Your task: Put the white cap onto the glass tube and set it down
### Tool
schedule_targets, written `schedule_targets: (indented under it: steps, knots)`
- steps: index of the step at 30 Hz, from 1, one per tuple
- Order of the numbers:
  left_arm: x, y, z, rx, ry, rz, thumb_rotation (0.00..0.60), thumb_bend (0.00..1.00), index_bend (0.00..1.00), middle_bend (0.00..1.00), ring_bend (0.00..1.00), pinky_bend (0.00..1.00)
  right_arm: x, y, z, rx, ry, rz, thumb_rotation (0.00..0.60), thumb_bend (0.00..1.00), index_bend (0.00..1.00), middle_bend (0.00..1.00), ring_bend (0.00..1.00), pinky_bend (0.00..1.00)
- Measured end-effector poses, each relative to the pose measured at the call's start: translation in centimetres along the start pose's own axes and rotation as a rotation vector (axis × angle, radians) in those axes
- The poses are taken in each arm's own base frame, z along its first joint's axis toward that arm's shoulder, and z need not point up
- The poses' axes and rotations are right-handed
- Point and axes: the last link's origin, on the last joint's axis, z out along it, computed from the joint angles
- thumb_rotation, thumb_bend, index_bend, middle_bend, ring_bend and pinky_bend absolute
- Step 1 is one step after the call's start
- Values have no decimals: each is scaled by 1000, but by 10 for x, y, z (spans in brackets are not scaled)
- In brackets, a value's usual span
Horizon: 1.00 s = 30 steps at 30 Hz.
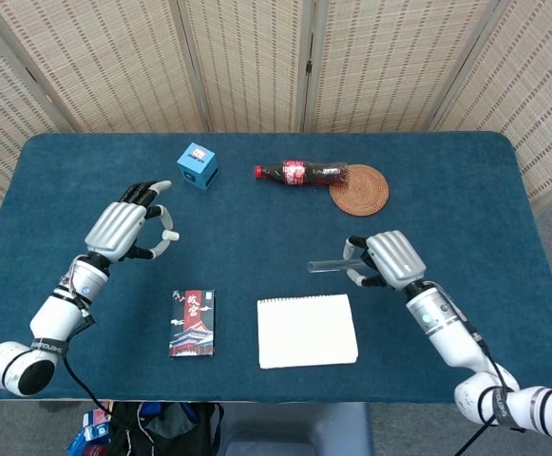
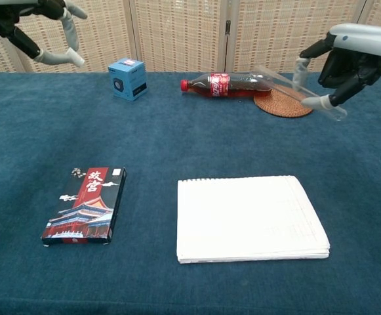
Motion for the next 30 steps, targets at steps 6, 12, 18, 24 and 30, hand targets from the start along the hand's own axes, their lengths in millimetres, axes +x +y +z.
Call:
schedule_targets:
  steps: [6, 12, 18, 24, 30]
  knots:
    - [15, 41, -2, -97, 37, 18, 600, 397, 576, 20, 0, 0, -22, -19, 15, 45, -5, 72, 600, 747, 783, 1000, 1000, 1000]
    - [22, 71, 0, -161, 67, 56, 600, 397, 576, 20, 0, 0, -34, -31, 31, 70, 32, 127, 600, 747, 782, 1000, 1000, 1000]
    - [23, 89, 2, -194, 93, 86, 600, 396, 577, 20, 0, 0, -37, -41, 47, 90, 90, 196, 600, 747, 782, 1000, 1000, 1000]
    - [22, 102, 2, -221, 106, 106, 600, 397, 580, 20, 0, 0, -39, -53, 63, 109, 119, 250, 600, 747, 789, 1000, 1000, 1000]
    - [20, 113, 4, -242, 112, 102, 600, 396, 580, 20, 0, 0, -40, -67, 75, 127, 130, 275, 600, 746, 789, 1000, 1000, 1000]
